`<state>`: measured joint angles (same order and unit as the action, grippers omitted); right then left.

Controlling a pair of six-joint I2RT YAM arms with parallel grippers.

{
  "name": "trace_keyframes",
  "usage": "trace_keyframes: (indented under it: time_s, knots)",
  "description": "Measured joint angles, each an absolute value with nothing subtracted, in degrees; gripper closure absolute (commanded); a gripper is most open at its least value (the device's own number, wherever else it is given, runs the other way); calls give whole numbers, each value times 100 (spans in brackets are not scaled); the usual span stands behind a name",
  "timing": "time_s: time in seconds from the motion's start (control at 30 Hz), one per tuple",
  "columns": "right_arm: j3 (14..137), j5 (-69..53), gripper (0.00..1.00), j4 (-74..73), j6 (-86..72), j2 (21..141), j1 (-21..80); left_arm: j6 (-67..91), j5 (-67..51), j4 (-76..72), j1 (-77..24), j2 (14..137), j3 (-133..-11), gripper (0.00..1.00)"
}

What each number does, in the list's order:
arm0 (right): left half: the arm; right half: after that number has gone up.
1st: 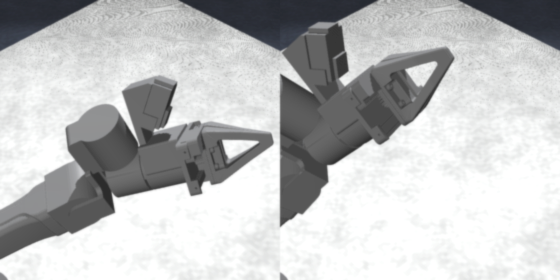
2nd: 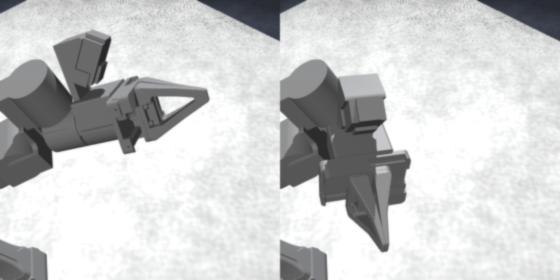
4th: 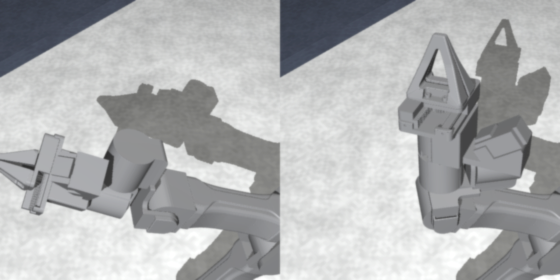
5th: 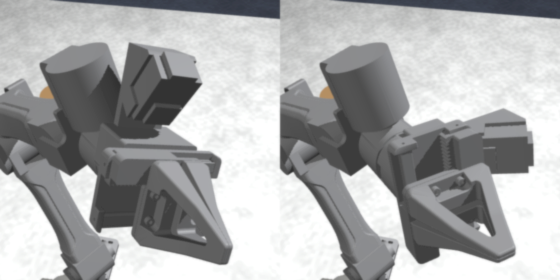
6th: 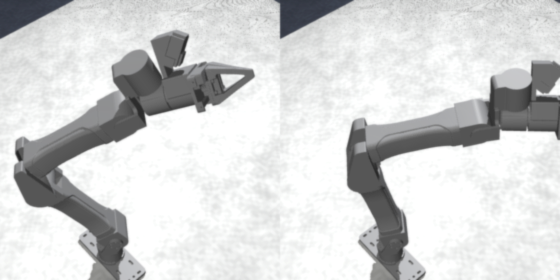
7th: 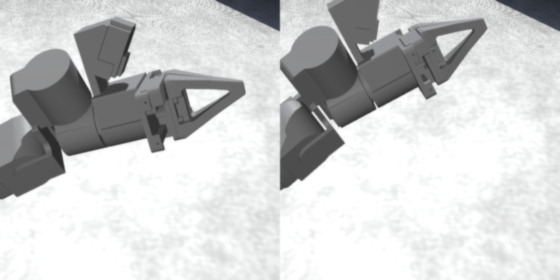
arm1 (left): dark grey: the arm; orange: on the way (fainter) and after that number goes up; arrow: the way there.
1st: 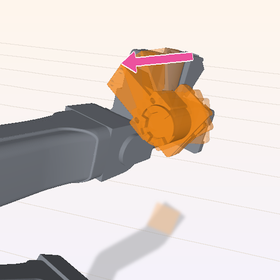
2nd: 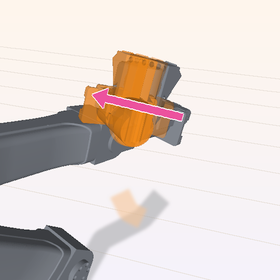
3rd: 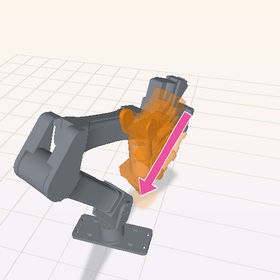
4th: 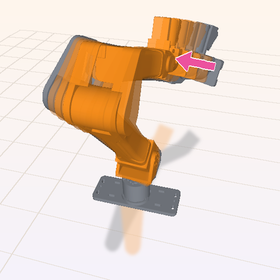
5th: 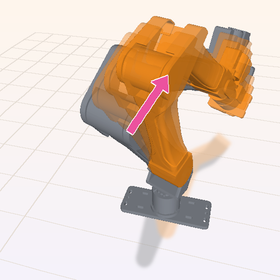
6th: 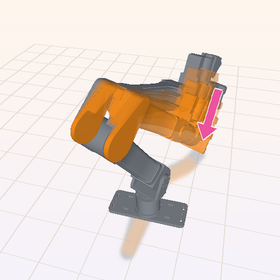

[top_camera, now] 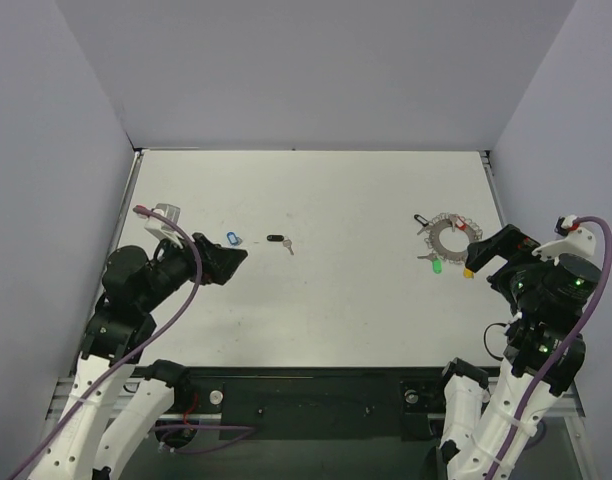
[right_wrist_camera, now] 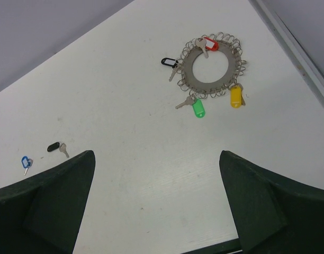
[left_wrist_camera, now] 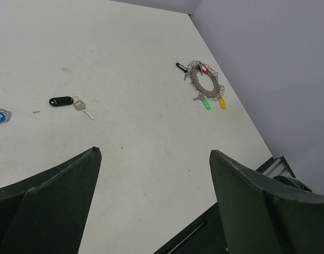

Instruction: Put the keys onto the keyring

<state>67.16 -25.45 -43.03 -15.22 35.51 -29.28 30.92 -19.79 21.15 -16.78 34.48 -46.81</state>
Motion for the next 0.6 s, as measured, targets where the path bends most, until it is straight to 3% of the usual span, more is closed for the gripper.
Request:
trace_keyframes:
  time_s: [0.6]
  knots:
    - [6114,-2596,3,-3857,-2099,3190,-2928,3085,-2016,2440,-1678,2958,-4668,5]
